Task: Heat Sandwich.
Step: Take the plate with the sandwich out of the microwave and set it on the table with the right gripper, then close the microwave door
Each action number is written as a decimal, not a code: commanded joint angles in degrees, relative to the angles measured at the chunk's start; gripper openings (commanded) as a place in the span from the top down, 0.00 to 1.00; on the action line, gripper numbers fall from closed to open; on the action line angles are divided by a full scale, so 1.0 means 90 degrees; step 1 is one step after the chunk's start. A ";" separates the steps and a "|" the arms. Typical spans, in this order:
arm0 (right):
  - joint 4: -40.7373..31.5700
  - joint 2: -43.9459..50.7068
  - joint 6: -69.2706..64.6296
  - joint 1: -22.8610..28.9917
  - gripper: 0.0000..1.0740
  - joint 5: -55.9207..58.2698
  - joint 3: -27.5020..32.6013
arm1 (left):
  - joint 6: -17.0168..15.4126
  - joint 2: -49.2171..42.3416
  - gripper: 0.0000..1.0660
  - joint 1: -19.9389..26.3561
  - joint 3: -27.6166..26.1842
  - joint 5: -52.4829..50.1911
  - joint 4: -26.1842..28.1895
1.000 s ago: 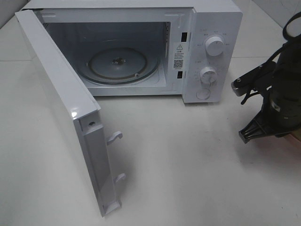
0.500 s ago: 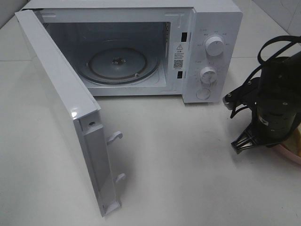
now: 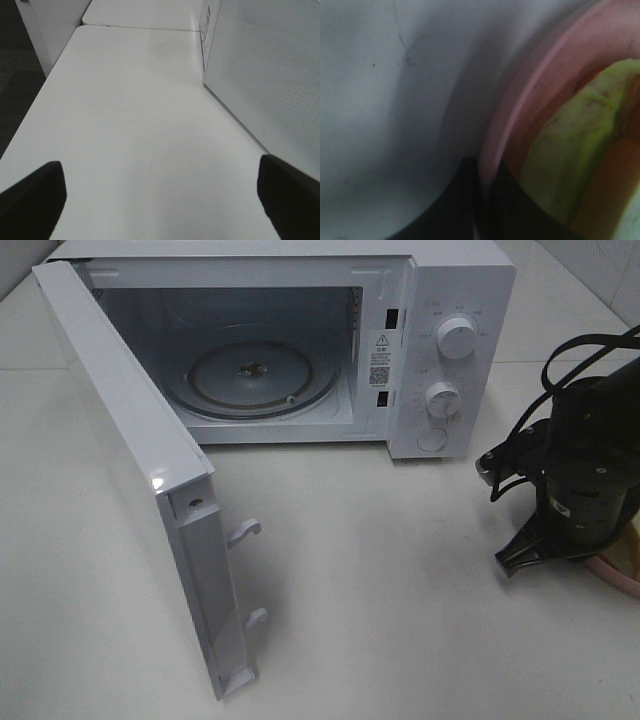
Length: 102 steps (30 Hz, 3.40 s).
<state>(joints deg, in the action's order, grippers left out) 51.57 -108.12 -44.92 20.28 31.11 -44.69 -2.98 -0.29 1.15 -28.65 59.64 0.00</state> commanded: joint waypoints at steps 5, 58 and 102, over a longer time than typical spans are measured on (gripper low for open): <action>0.0064 -0.0070 -0.0019 -0.0038 0.94 0.0121 -0.0025 | 0.0006 -0.0166 0.08 0.0013 0.0019 -0.0032 0.0000; -0.3871 0.5252 0.3603 -0.0019 0.29 0.2674 -0.0025 | 0.0006 -0.0166 0.08 0.0013 0.0019 -0.0032 0.0000; -0.4514 1.0670 0.4246 -0.1076 0.29 0.3126 0.1706 | 0.0006 -0.0166 0.08 0.0013 0.0019 -0.0032 0.0000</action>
<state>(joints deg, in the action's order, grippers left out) 11.17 -12.43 -7.33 11.00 58.90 -29.39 -2.98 -0.29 1.15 -28.65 59.64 0.00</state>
